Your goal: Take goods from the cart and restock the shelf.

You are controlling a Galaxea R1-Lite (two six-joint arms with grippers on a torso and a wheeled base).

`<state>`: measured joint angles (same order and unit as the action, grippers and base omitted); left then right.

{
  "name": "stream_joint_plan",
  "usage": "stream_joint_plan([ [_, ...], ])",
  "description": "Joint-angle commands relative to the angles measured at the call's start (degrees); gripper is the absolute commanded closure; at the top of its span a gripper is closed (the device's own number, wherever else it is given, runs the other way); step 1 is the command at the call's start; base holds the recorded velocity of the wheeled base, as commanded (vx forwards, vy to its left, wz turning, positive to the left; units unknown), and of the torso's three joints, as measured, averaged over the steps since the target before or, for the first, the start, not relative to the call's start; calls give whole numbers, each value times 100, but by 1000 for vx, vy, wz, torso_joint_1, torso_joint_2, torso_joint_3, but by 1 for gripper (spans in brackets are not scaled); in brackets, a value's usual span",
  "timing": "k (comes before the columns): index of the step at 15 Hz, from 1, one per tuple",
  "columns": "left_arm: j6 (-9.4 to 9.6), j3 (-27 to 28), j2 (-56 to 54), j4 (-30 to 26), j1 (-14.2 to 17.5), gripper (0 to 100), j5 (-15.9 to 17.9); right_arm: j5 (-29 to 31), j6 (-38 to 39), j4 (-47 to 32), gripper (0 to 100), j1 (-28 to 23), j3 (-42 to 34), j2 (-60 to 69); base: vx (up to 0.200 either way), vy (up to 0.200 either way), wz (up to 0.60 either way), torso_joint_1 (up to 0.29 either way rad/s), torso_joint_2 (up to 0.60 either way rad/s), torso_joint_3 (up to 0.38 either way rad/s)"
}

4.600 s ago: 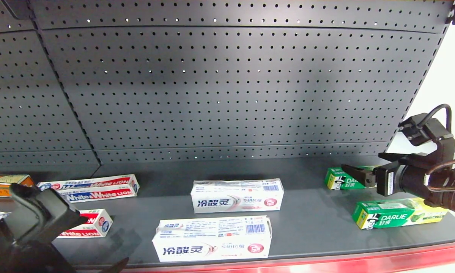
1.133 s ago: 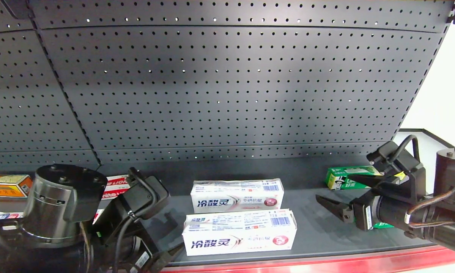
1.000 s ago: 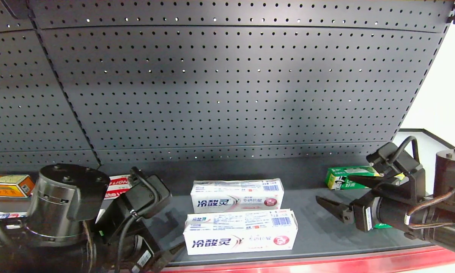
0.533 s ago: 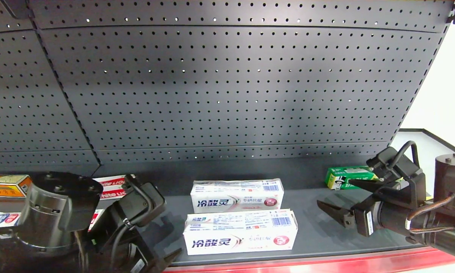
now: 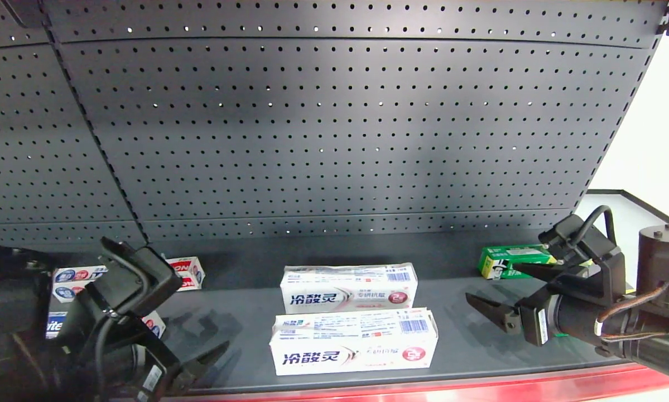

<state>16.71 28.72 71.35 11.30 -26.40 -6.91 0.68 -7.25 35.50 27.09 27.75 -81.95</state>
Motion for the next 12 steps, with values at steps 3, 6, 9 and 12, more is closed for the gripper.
stream_joint_plan([
  [3,-72,-271,-1545,-31,751,0,58,20,128,256,0,-134,407,3,0,0,0,0,0,0],
  [6,-291,-1290,-3294,-49,2043,0,480,28,233,282,0,-511,354,434,0,0,0,0,0,0],
  [9,-476,-2591,-5404,-436,2614,0,384,28,303,282,0,-1012,196,838,0,0,0,0,0,0],
  [12,-625,-2644,-6669,-1315,2781,0,357,28,295,273,0,-1197,-24,1365,0,0,0,0,0,0],
])
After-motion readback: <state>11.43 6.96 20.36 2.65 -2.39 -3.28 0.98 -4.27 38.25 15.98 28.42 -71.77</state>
